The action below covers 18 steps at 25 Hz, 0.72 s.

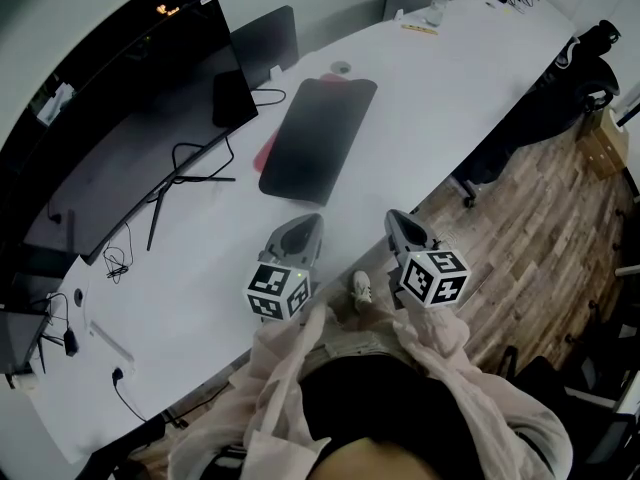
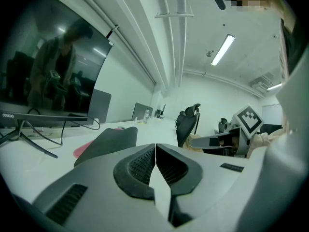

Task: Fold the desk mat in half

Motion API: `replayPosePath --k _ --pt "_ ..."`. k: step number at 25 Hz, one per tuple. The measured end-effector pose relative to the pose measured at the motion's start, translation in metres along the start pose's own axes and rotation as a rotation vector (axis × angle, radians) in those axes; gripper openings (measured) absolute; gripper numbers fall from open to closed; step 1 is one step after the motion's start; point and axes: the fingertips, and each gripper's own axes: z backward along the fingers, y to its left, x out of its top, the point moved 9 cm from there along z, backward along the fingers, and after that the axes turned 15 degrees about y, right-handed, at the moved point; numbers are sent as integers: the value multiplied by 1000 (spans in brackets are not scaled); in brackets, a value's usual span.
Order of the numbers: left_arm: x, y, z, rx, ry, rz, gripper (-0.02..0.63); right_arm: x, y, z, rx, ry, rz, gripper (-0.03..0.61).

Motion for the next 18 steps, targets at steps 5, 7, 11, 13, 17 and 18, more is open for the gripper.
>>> replayPosePath --k 5,7,11,13,17,18 --pt "-1 0 1 0 2 3 29 -1 0 1 -7 7 5 14" --pt "-2 0 2 0 5 3 29 -1 1 0 -6 9 4 14" --pt "-3 1 4 -3 5 2 29 -2 4 -1 -5 9 7 14" --pt "-3 2 5 -5 5 0 29 -3 6 -1 -5 10 7 14" --pt "-4 4 7 -6 7 -1 29 -5 10 -2 -4 13 7 14" --pt "-5 4 8 -6 7 0 29 -5 11 -3 -4 13 7 14"
